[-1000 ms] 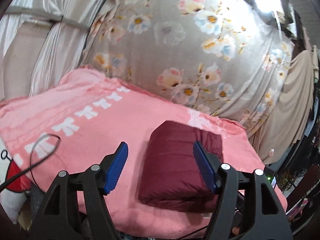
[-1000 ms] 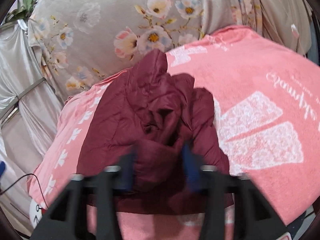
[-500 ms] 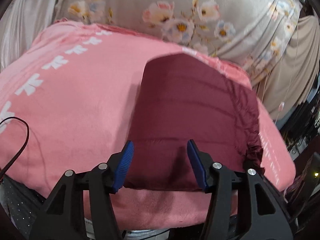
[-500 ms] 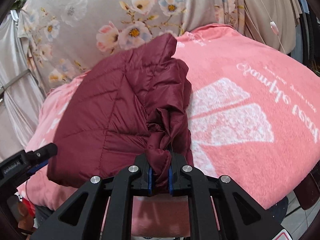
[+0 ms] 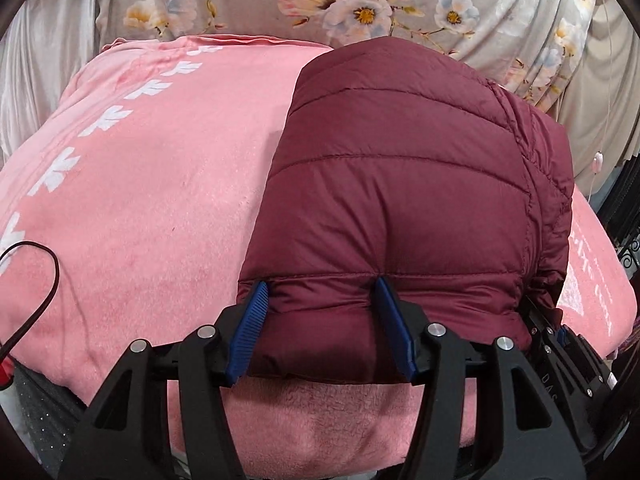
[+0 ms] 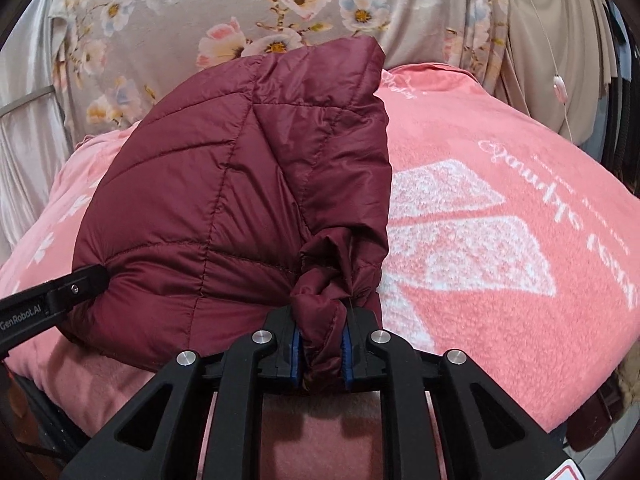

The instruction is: Fold large clothes

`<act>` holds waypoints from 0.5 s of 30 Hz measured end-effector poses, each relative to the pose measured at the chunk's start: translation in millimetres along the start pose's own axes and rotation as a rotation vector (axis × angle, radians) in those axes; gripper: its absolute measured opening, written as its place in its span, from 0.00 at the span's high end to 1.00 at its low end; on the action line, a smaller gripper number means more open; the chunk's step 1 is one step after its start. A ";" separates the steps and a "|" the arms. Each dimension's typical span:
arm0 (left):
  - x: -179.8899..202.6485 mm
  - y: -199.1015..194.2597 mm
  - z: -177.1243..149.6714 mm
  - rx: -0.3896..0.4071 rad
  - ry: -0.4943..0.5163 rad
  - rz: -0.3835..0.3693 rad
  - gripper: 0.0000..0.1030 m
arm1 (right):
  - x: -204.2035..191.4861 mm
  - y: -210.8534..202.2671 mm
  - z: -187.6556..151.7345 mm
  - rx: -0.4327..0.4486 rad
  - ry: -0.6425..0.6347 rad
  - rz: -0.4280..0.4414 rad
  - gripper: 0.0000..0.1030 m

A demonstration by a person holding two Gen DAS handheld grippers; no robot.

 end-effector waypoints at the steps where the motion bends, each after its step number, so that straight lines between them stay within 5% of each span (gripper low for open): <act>1: 0.5 -1.0 0.2 -0.001 0.003 0.002 0.48 | 1.9 -5.1 0.8 0.003 0.008 -0.005 0.79; 4: 0.1 -20.2 8.0 0.005 -0.002 -0.027 0.51 | 13.6 -30.8 2.4 0.046 0.052 -0.002 0.76; 8: 13.6 -71.7 38.9 0.112 0.011 -0.128 0.50 | 19.8 -54.1 -1.1 0.081 0.092 0.021 0.76; 12: 66.7 -113.9 92.9 0.196 0.122 -0.230 0.50 | 10.6 -61.6 -4.5 0.110 0.080 0.047 0.74; 15: 121.1 -105.6 119.5 0.130 0.185 -0.282 0.50 | 5.5 -59.6 -6.1 0.124 0.055 0.039 0.75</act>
Point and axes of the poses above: each gripper's, at about its wrist camera, not at the fingertips, and y roughly the way its jaws point, x to its right, z to its top, the point moved 1 cm from there along y, roughly the way its jaws point, and after that the axes turned 3 degrees about -y, right-handed, at the moved point
